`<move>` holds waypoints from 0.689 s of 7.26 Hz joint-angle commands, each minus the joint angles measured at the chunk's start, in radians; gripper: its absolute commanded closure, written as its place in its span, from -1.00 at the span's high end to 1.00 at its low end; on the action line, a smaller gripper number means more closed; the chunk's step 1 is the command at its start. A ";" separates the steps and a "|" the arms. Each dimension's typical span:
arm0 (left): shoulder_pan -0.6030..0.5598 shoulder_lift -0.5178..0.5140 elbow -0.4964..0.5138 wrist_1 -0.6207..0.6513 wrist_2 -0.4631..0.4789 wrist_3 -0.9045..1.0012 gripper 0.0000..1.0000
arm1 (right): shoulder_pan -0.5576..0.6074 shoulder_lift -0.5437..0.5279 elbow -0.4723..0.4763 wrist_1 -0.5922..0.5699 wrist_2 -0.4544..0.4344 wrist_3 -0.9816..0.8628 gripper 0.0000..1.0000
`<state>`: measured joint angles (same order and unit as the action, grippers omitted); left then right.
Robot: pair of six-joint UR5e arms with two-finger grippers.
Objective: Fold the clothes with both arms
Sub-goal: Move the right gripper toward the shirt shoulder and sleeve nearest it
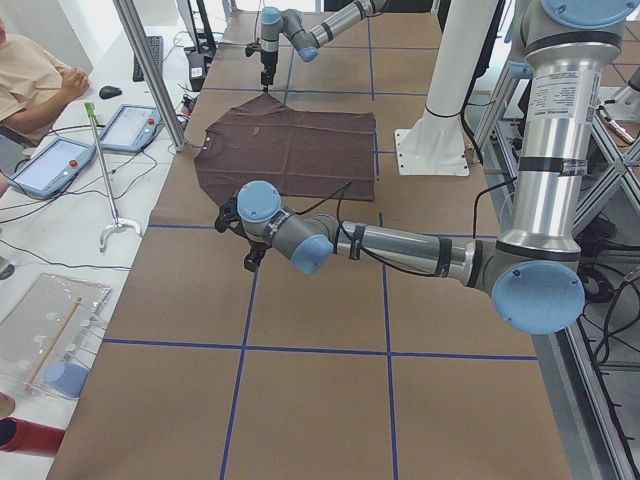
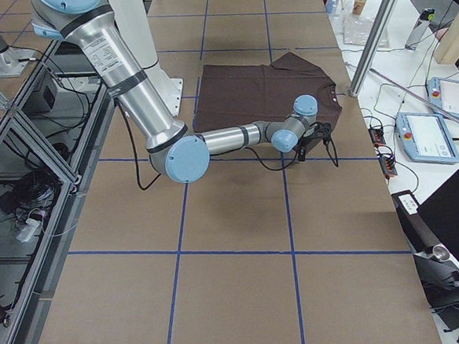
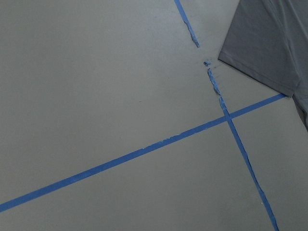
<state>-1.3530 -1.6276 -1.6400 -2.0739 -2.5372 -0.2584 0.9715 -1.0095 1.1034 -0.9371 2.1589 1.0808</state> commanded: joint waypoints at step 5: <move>-0.003 0.000 0.002 0.000 0.000 -0.002 1.00 | -0.005 0.042 -0.056 -0.002 -0.028 -0.001 0.14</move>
<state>-1.3555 -1.6276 -1.6377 -2.0739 -2.5372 -0.2596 0.9657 -0.9682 1.0496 -0.9388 2.1322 1.0811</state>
